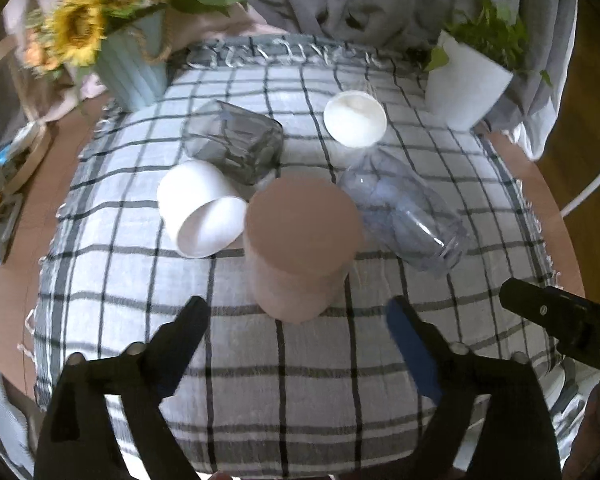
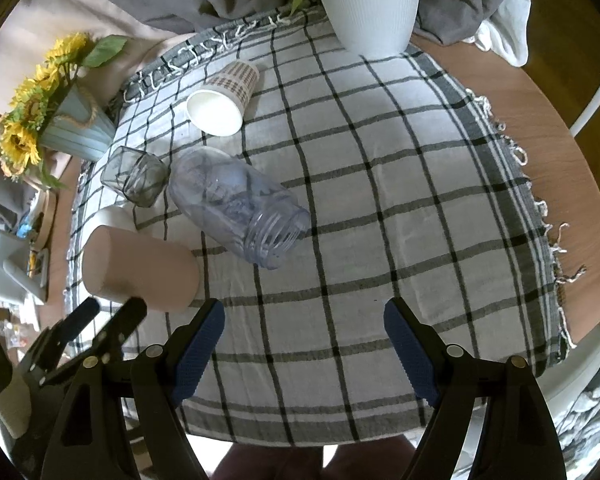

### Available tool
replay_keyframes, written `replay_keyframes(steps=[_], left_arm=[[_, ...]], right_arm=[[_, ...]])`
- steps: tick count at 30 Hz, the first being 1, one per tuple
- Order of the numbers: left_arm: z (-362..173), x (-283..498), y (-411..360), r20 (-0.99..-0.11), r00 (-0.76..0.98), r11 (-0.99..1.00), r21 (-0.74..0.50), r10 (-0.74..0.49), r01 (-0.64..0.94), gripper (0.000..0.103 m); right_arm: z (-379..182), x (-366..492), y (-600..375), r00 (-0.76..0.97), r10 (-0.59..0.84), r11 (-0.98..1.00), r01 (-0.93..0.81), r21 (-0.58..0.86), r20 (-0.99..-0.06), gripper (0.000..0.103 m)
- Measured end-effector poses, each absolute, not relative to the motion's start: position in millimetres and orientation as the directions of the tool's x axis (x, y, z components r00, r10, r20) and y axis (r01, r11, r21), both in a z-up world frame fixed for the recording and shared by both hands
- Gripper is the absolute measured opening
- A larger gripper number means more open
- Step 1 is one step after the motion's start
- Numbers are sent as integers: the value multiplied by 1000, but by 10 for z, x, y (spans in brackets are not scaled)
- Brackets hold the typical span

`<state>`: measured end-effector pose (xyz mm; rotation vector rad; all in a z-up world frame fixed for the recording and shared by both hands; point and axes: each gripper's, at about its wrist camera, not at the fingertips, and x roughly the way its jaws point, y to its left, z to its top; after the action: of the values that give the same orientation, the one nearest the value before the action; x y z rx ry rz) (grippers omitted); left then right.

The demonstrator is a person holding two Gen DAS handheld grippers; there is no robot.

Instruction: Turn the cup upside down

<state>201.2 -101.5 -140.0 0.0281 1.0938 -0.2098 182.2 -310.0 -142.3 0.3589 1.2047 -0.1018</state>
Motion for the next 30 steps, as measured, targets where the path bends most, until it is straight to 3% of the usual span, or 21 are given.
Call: replay_keyframes(steps=[3,15,30], left_arm=[[-1304,1862,-993,-873,471,988,-66,-125,141,102],[-694,1194,-815,-765,642,997,14,-35,72,103],[-225,603,-355,-708,705,997,17,-44,78,103]], right_arm=[[-1306,1731,-3097,402,86,952,237,195,-912,87],[-636,1168,-2958,628,60,975,131,182,-776,94],[-255,436,-2495,705,5,972,162,169,-709,95]])
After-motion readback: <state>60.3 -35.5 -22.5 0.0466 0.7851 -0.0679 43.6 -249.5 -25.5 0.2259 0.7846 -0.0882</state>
